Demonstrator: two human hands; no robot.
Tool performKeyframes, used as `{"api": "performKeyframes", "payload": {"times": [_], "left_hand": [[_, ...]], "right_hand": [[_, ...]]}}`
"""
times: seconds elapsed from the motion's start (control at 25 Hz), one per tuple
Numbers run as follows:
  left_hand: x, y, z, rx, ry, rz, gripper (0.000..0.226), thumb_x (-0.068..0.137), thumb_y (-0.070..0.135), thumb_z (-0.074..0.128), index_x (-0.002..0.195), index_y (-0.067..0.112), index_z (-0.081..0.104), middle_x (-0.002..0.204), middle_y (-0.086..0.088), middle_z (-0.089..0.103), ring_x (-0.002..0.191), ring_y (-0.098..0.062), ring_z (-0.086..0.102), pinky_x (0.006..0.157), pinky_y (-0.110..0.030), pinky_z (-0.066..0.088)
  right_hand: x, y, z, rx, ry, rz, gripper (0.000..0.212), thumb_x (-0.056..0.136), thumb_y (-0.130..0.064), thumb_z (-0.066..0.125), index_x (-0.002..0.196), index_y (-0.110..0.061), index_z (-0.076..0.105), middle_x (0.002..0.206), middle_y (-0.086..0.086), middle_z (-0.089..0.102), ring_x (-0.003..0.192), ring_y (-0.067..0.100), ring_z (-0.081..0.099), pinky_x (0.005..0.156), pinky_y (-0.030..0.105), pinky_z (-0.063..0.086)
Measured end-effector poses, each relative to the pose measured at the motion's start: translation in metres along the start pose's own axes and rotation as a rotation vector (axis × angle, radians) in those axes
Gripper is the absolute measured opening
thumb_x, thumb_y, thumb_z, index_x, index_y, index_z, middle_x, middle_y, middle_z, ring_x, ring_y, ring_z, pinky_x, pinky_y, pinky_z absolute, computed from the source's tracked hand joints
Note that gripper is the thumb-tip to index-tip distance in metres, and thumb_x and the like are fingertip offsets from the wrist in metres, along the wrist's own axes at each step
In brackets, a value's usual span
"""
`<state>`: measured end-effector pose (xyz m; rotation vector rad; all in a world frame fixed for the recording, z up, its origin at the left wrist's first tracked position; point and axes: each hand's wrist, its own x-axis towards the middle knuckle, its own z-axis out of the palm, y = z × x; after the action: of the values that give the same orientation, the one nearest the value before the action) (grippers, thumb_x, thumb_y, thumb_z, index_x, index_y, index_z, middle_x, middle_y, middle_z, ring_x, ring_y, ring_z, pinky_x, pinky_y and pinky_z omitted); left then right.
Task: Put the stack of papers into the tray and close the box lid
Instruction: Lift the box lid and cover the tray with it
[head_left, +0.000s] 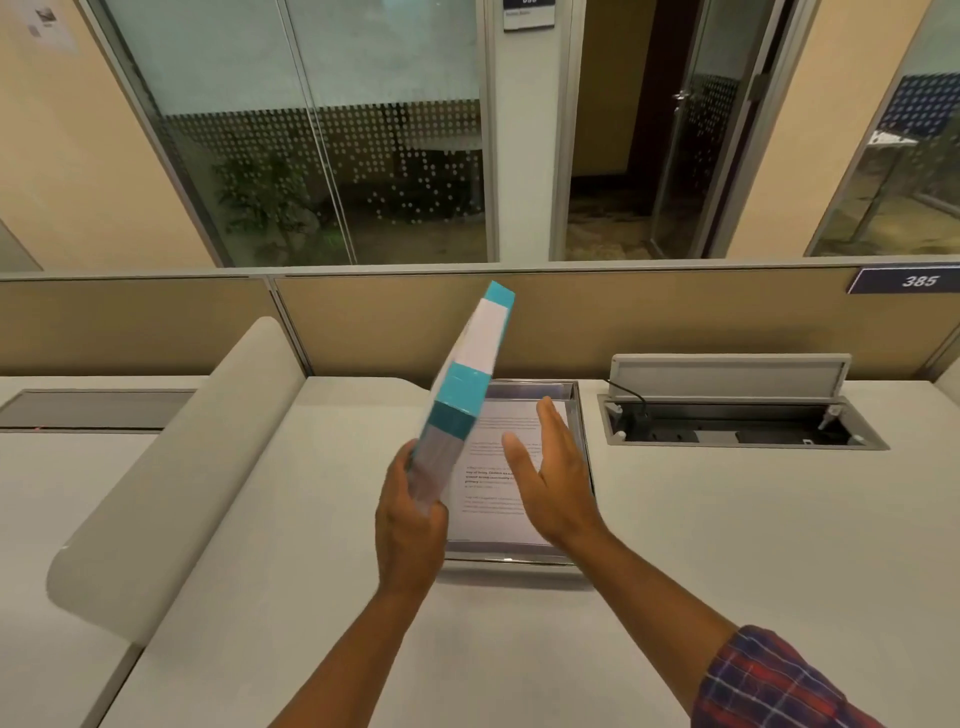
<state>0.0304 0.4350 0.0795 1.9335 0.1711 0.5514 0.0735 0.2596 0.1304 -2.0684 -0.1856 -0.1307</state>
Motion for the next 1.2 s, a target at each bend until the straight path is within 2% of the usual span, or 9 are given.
{"api": "performKeyframes", "payload": {"times": [0.12,0.2,0.28,0.48,0.76,0.88,1.0,1.08,1.2], "left_hand": [[-0.009,-0.004,0.017,0.229,-0.032,0.105,0.071,0.091,0.007,0.077,0.148,0.032,0.043,0.142,0.002,0.058,0.129,-0.015,0.054,0.096,-0.04,0.064],[-0.016,-0.004,0.027,0.342,-0.039,0.234,0.075,0.084,0.007,0.084,0.146,0.026,0.047,0.139,-0.001,0.061,0.128,-0.009,0.051,0.099,-0.041,0.061],[-0.02,-0.005,0.036,0.433,-0.071,0.333,0.073,0.082,0.01,0.086,0.145,0.025,0.05,0.139,-0.002,0.064,0.127,-0.015,0.059,0.103,-0.046,0.06],[-0.025,-0.019,0.044,0.646,-0.219,0.412,0.087,0.077,0.01,0.09,0.146,0.034,0.043,0.144,-0.007,0.064,0.132,-0.033,0.063,0.11,-0.062,0.052],[-0.024,-0.019,0.057,0.753,-0.376,0.428,0.094,0.071,0.015,0.094,0.149,0.035,0.046,0.151,-0.005,0.059,0.139,-0.034,0.058,0.117,-0.061,0.042],[-0.021,-0.017,0.047,0.608,-0.44,0.31,0.076,0.085,0.051,0.08,0.152,0.035,0.047,0.158,0.009,0.048,0.147,-0.016,0.043,0.128,-0.043,0.027],[-0.004,-0.019,0.026,0.286,-0.068,0.037,0.055,0.095,0.053,0.068,0.14,0.021,0.061,0.14,0.003,0.063,0.118,-0.013,0.06,0.095,-0.008,0.05],[0.012,-0.023,0.009,0.233,0.082,-0.252,0.046,0.104,0.043,0.058,0.138,0.012,0.062,0.139,-0.009,0.067,0.106,-0.018,0.066,0.073,-0.014,0.058],[0.022,-0.039,-0.001,0.185,-0.083,-0.574,0.036,0.109,0.036,0.053,0.112,0.007,0.073,0.114,-0.018,0.076,0.083,-0.024,0.07,0.067,-0.038,0.06]], "right_hand": [[0.009,-0.009,-0.019,0.196,0.019,0.138,0.093,0.088,-0.084,0.035,0.161,-0.028,0.028,0.164,-0.001,0.043,0.145,0.024,0.05,0.108,0.048,0.054],[0.014,-0.007,-0.029,0.302,0.054,0.243,0.088,0.079,-0.092,0.042,0.141,-0.03,0.046,0.136,-0.002,0.064,0.118,0.022,0.069,0.074,0.032,0.066],[0.018,0.0,-0.038,0.268,0.053,0.347,0.066,0.085,-0.08,0.053,0.126,-0.029,0.05,0.114,-0.004,0.066,0.097,0.02,0.073,0.051,0.019,0.059],[0.015,0.04,-0.051,0.142,-0.072,0.578,0.037,0.097,-0.044,0.066,0.122,-0.023,0.049,0.117,0.0,0.061,0.088,0.02,0.068,0.053,0.021,0.058],[0.015,0.073,-0.05,0.089,-0.047,0.619,0.023,0.104,-0.038,0.056,0.117,-0.02,0.054,0.109,-0.003,0.059,0.079,0.018,0.064,0.047,0.016,0.05],[0.012,0.091,-0.05,0.074,-0.082,0.652,0.019,0.104,-0.037,0.054,0.112,-0.02,0.056,0.106,-0.003,0.062,0.082,0.02,0.065,0.051,0.018,0.052],[0.006,0.106,-0.046,0.06,-0.108,0.661,0.014,0.105,-0.037,0.05,0.106,-0.024,0.056,0.106,-0.001,0.064,0.085,0.02,0.065,0.055,0.022,0.056],[0.002,0.115,-0.042,0.053,-0.099,0.665,0.014,0.105,-0.035,0.048,0.104,-0.024,0.056,0.104,0.0,0.065,0.087,0.02,0.066,0.063,0.028,0.062],[-0.008,0.122,-0.036,0.059,-0.099,0.674,0.012,0.104,-0.032,0.048,0.098,-0.026,0.057,0.1,-0.001,0.066,0.088,0.02,0.067,0.081,0.04,0.065]]}}
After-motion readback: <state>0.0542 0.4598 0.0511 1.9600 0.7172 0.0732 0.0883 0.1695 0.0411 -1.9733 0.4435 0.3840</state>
